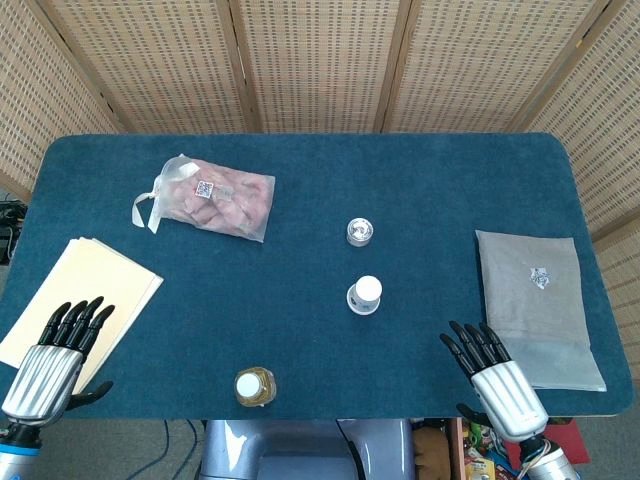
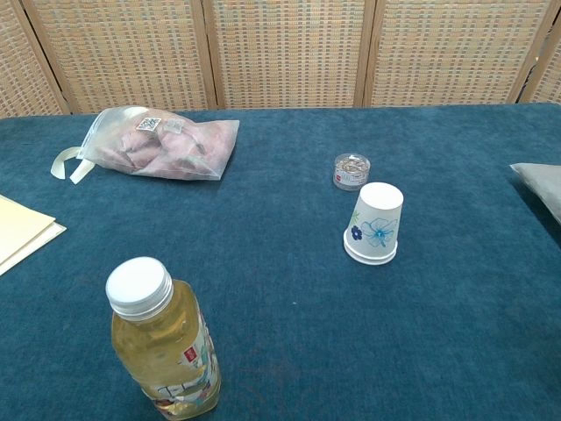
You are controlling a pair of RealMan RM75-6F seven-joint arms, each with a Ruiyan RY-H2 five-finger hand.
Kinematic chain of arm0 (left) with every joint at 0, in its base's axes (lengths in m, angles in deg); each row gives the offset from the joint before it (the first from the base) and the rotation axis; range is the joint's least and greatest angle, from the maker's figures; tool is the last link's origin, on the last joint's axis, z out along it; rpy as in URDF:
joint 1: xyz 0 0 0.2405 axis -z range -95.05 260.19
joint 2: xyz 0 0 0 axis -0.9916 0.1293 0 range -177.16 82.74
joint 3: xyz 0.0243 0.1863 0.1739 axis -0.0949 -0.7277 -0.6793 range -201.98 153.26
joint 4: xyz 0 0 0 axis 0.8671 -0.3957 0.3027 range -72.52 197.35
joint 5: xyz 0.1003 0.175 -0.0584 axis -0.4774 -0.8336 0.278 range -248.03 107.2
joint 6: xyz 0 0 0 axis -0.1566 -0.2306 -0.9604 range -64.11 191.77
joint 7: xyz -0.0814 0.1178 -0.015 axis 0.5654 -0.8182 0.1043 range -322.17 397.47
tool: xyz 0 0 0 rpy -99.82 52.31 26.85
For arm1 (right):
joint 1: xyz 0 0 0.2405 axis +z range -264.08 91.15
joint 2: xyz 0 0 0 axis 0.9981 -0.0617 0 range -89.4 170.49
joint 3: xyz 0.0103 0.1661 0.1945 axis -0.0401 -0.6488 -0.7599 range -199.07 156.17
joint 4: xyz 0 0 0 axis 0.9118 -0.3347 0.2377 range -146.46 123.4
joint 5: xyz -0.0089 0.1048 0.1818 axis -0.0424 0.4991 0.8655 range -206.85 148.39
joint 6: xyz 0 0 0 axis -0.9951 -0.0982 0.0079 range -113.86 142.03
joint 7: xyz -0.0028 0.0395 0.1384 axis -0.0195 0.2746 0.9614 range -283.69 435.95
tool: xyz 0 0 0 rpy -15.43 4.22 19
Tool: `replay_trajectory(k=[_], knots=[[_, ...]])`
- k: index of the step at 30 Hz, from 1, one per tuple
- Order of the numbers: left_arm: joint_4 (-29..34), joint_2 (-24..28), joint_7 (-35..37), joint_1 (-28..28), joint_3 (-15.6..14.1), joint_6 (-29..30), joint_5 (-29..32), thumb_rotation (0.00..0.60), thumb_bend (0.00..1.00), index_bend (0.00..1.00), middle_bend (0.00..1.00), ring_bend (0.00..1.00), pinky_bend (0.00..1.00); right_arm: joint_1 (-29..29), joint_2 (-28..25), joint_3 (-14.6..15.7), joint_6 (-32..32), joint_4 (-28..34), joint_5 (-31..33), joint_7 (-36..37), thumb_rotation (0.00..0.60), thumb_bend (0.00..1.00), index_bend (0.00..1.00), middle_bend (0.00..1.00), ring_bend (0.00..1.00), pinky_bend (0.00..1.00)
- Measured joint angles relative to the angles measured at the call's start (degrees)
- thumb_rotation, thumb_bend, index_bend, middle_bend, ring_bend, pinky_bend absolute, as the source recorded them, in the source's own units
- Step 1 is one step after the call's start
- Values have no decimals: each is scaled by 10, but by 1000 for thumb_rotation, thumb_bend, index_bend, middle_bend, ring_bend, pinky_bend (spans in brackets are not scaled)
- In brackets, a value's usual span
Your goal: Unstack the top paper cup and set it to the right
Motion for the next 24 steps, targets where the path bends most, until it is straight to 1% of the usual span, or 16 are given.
replay_trajectory(k=[16, 24], knots=[[6, 4, -5, -2, -2, 1, -1, 600, 161, 0, 0, 0, 0, 1, -5, 2, 0, 4, -5, 7, 600, 0, 0, 0, 0, 0], [8, 6, -5, -1, -1, -5, 7, 600, 161, 0, 0, 0, 0, 6, -4, -4, -4, 6, 0, 10, 600, 0, 0, 0, 0, 0]])
